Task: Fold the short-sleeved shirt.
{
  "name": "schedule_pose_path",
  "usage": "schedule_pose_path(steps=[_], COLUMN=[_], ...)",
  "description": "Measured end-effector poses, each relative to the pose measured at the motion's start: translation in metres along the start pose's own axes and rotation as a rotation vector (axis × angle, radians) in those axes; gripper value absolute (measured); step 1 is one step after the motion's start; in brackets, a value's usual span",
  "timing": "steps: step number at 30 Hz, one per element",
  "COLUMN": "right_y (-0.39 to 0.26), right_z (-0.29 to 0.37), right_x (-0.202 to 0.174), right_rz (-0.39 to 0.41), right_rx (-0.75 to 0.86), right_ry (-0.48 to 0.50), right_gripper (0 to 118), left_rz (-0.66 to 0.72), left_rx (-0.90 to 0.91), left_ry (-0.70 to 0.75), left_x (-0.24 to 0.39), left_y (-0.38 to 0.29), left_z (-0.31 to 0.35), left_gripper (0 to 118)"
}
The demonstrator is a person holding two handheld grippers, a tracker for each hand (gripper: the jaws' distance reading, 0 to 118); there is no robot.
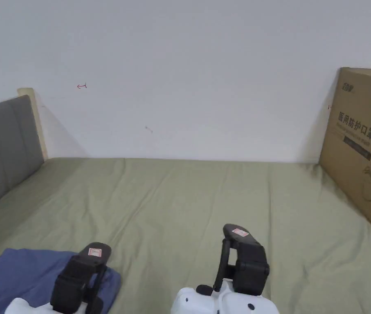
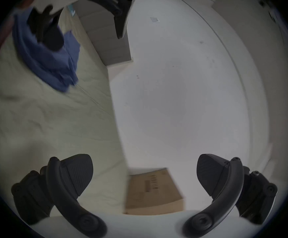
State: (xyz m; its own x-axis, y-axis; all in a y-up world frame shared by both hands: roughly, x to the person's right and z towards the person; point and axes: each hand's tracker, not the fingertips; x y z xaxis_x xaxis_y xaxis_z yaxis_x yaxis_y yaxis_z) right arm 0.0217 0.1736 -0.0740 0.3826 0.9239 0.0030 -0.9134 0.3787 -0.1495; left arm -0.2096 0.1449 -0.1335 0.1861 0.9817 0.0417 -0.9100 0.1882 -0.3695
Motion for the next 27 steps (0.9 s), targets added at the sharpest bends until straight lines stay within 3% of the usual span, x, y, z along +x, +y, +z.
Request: schedule_pose_path(steps=[2, 5, 7, 9, 10, 11, 12, 14, 16, 23, 25, 26, 27], right_y=[-0.003, -0.015, -0.033, -0.053, -0.068, -0.078, -0.086, -0.099, -0.097, -0.045, -0.044, -0.045, -0.043], right_z=[-0.001, -0.004, -0.006, 0.003, 0.007, 0.011, 0.012, 0.014, 0.020, 0.027, 0.026, 0.030, 0.033], right_x=[0.019, 0.061, 0.082, 0.087, 0.082, 0.073, 0.065, 0.050, 0.047, 0.064, 0.063, 0.061, 0.061], right_rz=[-0.242, -0.676, -0.976, -1.312, -1.444, -1.518, -1.489, -1.375, -1.272, -0.969, -0.908, -0.923, -0.952], right_rx=[-0.019, -0.056, -0.086, -0.057, -0.014, -0.039, -0.136, -0.218, -0.207, -0.143, -0.171, -0.168, -0.129], right_ry=[-0.003, -0.049, -0.059, -0.010, 0.026, 0.025, -0.065, -0.119, -0.107, -0.230, -0.278, -0.277, -0.264], right_gripper=[118, 118, 118, 118, 118, 118, 118, 118, 118, 118, 114, 105, 66], left_rz=[-0.200, -0.812, -1.101, -1.279, -1.357, -1.380, -1.368, -1.386, -1.428, -1.369, -1.357, -1.356, -1.367], left_rx=[0.086, 0.149, 0.136, 0.072, 0.024, 0.010, 0.021, 0.023, 0.069, 0.019, 0.012, 0.013, 0.020], left_ry=[-0.012, 0.087, 0.083, 0.036, 0.017, 0.008, 0.028, 0.071, 0.122, 0.072, 0.088, 0.090, 0.088], left_x=[0.030, 0.090, 0.113, 0.125, 0.128, 0.127, 0.124, 0.118, 0.112, 0.124, 0.127, 0.125, 0.124], left_y=[0.007, -0.002, -0.022, -0.040, -0.047, -0.052, -0.056, -0.063, -0.066, -0.060, -0.059, -0.059, -0.061], left_z=[-0.001, -0.004, -0.004, -0.001, 0.000, 0.004, 0.006, 0.008, 0.009, 0.009, 0.010, 0.011, 0.010], left_gripper=[112, 112, 112, 112, 112, 112, 112, 112, 112, 109, 90, 67, 32])
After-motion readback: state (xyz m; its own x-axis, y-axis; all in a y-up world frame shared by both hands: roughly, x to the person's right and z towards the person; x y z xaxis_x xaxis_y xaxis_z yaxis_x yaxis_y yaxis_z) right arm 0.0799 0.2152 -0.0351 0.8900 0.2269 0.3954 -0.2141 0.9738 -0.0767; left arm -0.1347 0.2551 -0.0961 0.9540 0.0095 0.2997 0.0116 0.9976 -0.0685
